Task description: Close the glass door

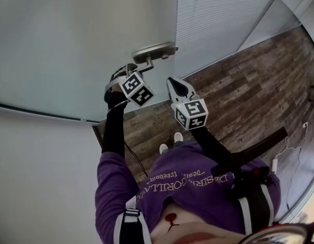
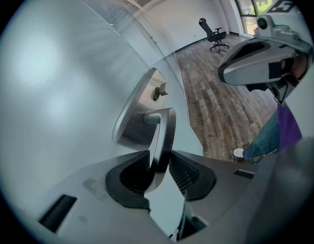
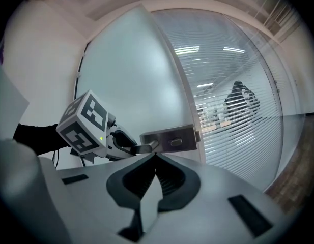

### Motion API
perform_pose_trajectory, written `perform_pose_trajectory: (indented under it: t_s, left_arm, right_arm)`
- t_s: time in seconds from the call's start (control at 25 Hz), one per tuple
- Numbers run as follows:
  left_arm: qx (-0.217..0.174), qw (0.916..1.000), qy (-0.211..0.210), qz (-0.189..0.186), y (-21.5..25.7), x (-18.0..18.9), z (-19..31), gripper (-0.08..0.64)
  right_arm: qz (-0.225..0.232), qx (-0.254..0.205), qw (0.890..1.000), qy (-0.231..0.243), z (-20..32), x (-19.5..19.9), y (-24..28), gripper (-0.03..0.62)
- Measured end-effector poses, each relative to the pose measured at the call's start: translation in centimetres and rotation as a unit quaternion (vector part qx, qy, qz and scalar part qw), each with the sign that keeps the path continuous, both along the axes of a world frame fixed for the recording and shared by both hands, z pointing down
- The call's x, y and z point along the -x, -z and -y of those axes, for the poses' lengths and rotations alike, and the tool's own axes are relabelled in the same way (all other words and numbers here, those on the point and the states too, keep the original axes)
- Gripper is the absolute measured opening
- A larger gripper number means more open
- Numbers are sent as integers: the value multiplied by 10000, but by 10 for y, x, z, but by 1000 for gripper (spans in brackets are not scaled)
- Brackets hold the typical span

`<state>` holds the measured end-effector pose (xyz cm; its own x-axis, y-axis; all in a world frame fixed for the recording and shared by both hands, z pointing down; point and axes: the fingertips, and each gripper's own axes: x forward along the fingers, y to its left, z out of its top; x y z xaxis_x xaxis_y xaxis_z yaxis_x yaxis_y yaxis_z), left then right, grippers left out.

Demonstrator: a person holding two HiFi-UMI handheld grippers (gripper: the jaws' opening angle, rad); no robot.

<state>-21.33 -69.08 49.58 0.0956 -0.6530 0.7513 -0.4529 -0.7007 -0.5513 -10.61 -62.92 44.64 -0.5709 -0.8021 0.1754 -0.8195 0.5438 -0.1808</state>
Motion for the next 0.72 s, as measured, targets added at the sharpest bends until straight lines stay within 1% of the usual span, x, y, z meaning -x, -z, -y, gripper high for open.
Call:
perform_pose_trajectory:
  t_s: [0.16, 0.4, 0.72]
  left_arm:
    - [57, 9999, 87, -48, -9, 5, -3, 106]
    - [46, 9997, 213, -65, -8, 8, 0, 107]
    - [136, 9996, 231, -109, -8, 10, 13, 109]
  right_arm:
    - [46, -6, 9999, 93, -6, 1, -11, -9]
    - [-11, 2, 9997, 231, -5, -2, -16, -9]
    - [-15, 70, 9991, 422, 4, 15, -17, -9]
